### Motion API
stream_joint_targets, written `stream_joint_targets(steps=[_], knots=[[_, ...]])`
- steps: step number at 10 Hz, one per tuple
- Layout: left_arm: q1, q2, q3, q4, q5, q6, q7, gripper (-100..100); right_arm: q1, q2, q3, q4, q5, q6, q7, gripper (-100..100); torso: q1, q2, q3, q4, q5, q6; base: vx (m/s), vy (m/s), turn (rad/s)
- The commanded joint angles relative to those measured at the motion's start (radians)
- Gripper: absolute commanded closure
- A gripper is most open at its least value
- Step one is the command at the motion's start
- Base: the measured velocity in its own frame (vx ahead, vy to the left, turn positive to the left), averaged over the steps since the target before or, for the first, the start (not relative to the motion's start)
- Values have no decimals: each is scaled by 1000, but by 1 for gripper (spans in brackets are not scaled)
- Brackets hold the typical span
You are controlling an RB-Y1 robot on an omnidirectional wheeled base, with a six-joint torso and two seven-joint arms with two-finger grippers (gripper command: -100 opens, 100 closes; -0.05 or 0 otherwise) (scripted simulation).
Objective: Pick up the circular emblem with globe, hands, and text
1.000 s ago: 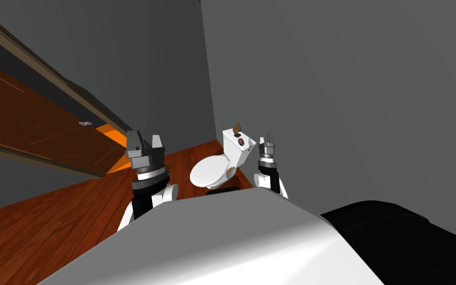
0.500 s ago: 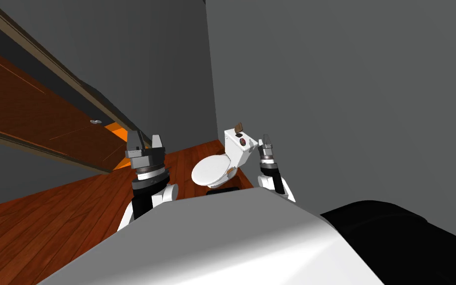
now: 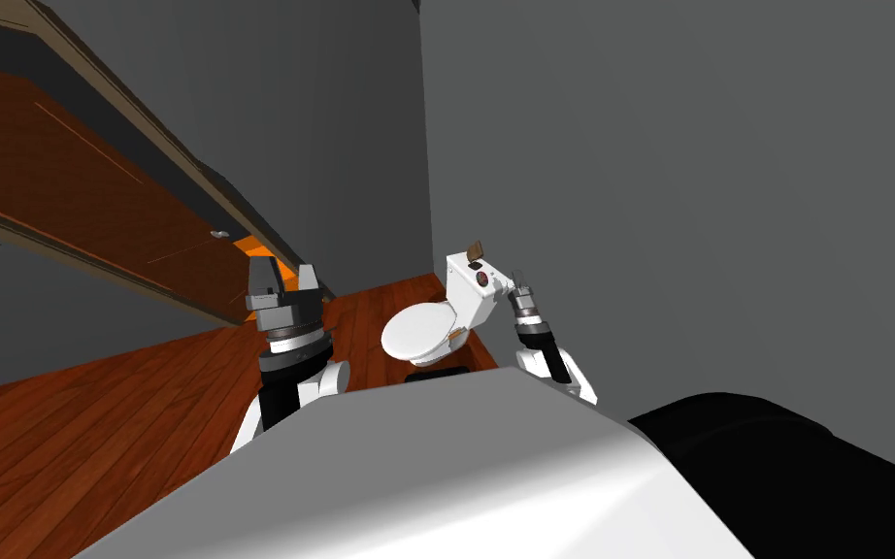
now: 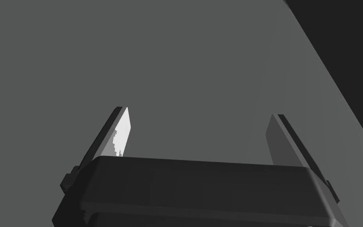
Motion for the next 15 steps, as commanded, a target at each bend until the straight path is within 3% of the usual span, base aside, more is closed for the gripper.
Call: stream_joint_targets(steps=[1,2,15], knots=[[0,0,0,0,0,0,0,0,18,-50,-9,27,2,12,-12,-100,0,0,0,0,0,0,-26,1,180],[0,0,0,0,0,0,0,0,18,-63,-9,27,2,12,-12,-100,0,0,0,0,0,0,-20,-3,48],[0,0,0,0,0,0,0,0,155,-437,-70,140,18,126,-90,-100,0,0,0,0,0,0,-23,5,134]])
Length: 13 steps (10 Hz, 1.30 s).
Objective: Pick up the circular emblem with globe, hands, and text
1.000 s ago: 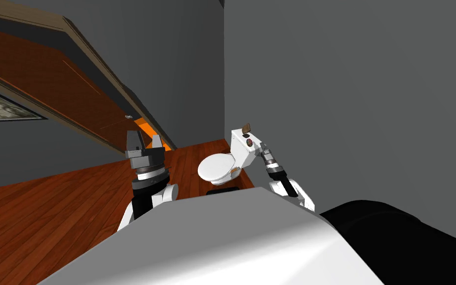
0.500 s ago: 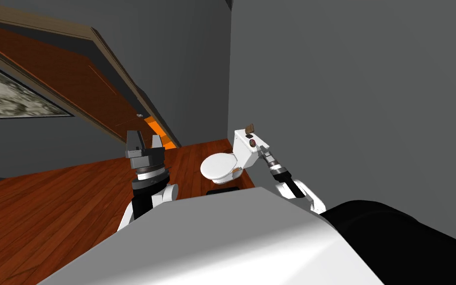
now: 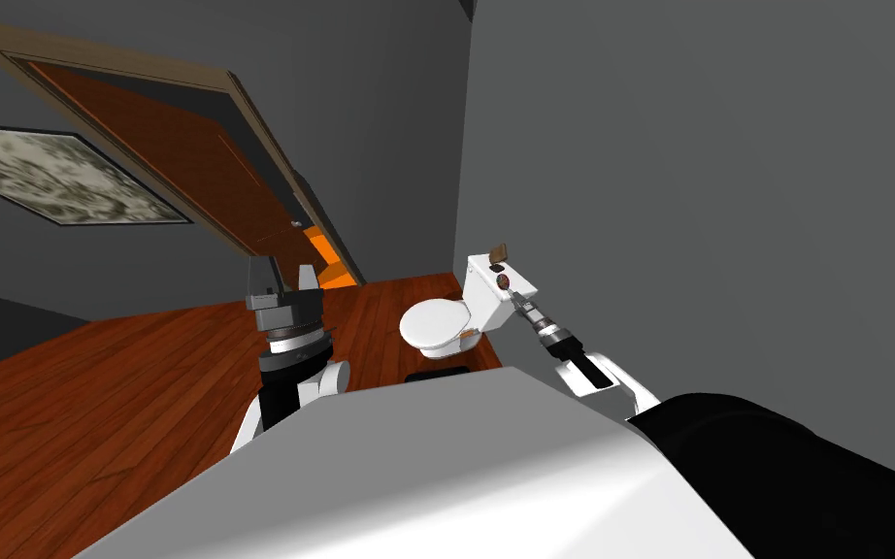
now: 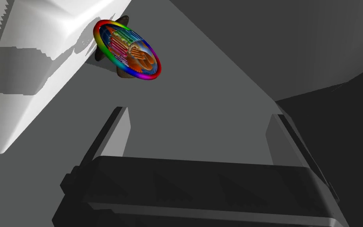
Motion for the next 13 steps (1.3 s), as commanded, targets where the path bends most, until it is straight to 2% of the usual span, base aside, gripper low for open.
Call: stream_joint_targets(steps=[1,2,3,4,5,6,10,11,12,13], knots=[[0,0,0,0,0,0,0,0,20,-50,-6,15,4,19,-9,-100,0,0,0,0,0,0,-20,8,166],[0,0,0,0,0,0,0,0,20,-57,-6,15,4,19,-9,-100,0,0,0,0,0,0,-15,2,66],[0,0,0,0,0,0,0,0,36,-97,-14,32,6,34,-18,-100,0,0,0,0,0,0,-16,8,135],[0,0,0,0,0,0,0,0,36,-104,-14,32,6,34,-18,-100,0,0,0,0,0,0,-15,4,64],[0,0,0,0,0,0,0,0,52,-144,-21,51,8,48,-28,-100,0,-1,0,0,0,0,-18,6,129],[0,0,0,0,0,0,0,0,52,-152,-21,51,8,48,-28,-100,0,-1,0,0,0,0,-16,4,82],[0,0,0,0,0,0,0,0,97,-287,-43,110,14,93,-57,-100,0,0,0,0,0,0,-23,10,144],[0,0,0,0,0,0,0,0,97,-301,-43,110,14,93,-57,-100,0,0,0,0,0,0,-15,4,71],[0,0,0,0,0,0,0,0,112,-342,-50,131,15,108,-67,-100,0,-1,0,0,0,0,-16,6,196],[0,0,0,0,0,0,0,0,112,-351,-50,131,15,108,-67,-100,0,-1,0,0,0,0,-15,5,-4]])
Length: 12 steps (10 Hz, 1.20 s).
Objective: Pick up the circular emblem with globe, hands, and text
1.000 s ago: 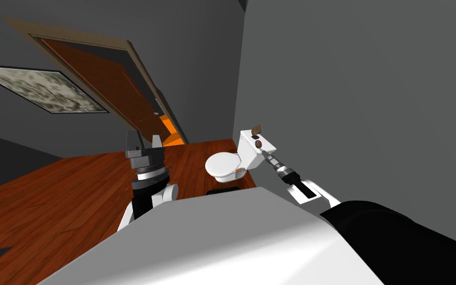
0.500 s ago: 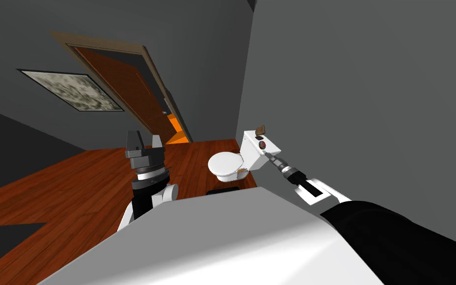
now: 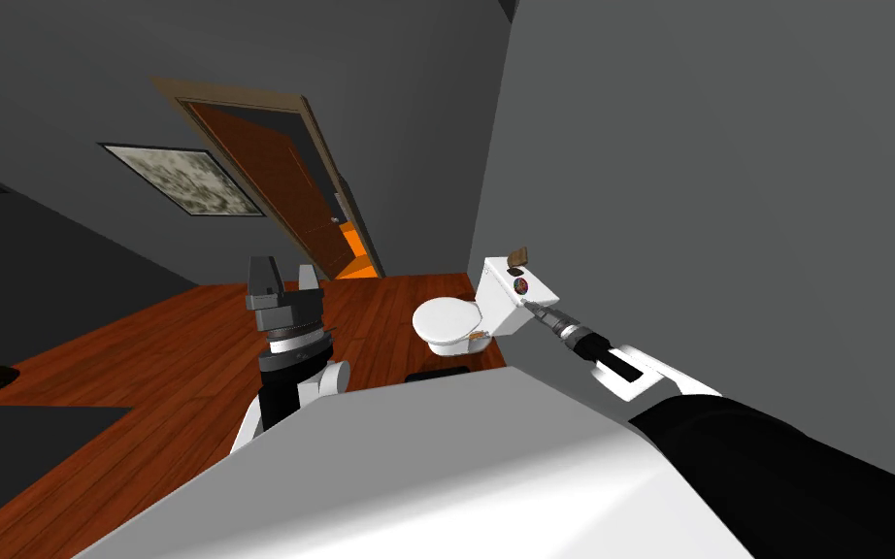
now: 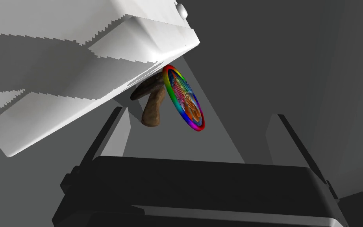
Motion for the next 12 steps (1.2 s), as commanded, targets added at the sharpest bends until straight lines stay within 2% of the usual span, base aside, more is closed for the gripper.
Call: stream_joint_targets(steps=[1,2,5,8,9,10,11,12], knots=[[0,0,0,0,0,0,0,0,23,-50,-13,21,1,15,-12,-100,0,0,0,0,0,0,-19,11,166],[0,0,0,0,0,0,0,0,23,-62,-13,21,1,15,-12,-100,0,0,0,0,0,-1,-16,5,68],[0,0,0,0,0,0,0,0,52,-149,-27,62,5,45,-31,-100,0,0,0,0,0,0,-16,10,112],[0,0,0,0,0,0,0,0,65,-211,-33,83,7,59,-40,-100,0,0,0,0,0,0,-14,7,85],[0,0,0,0,0,0,0,0,79,-250,-40,103,9,73,-49,-100,0,0,0,0,0,0,-15,9,140],[0,0,0,0,0,0,0,0,79,-258,-40,103,9,73,-49,-100,0,0,0,0,0,-1,-13,6,60],[0,0,0,0,0,0,0,0,91,-297,-46,122,10,86,-58,-100,0,0,0,0,0,0,-16,7,111],[0,0,0,0,0,0,0,0,91,-304,-46,122,10,86,-58,-100,0,0,0,0,0,0,-14,5,65]])
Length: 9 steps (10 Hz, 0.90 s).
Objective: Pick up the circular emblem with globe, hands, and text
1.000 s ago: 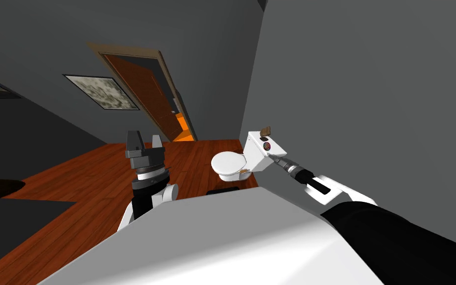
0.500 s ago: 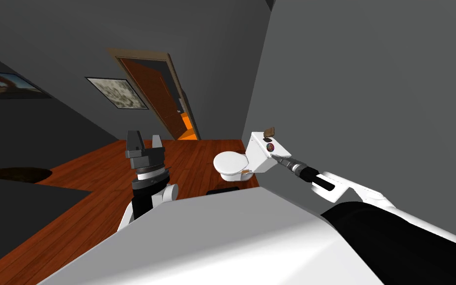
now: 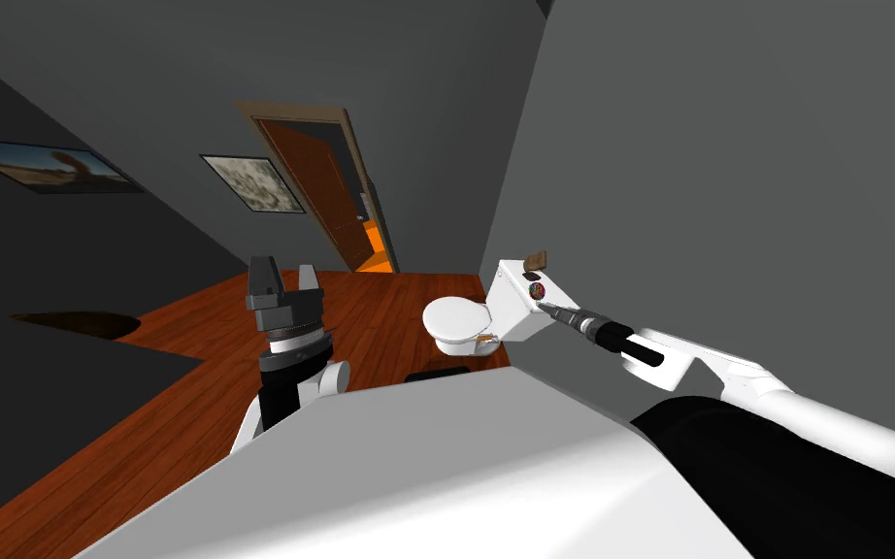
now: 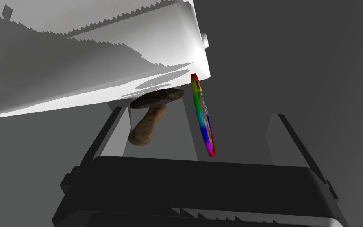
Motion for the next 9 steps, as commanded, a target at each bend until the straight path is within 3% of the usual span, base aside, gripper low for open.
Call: stream_joint_targets(steps=[1,7,9], knots=[[0,0,0,0,0,0,0,0,11,-50,-5,22,1,15,-10,-100,0,0,0,0,0,0,-16,12,107],[0,0,0,0,0,0,0,0,61,-224,-29,90,8,65,-43,-100,1,0,0,0,0,0,-17,12,122],[0,0,0,0,0,0,0,0,68,-256,-32,98,9,72,-47,-100,0,0,0,0,0,0,-9,6,44]])
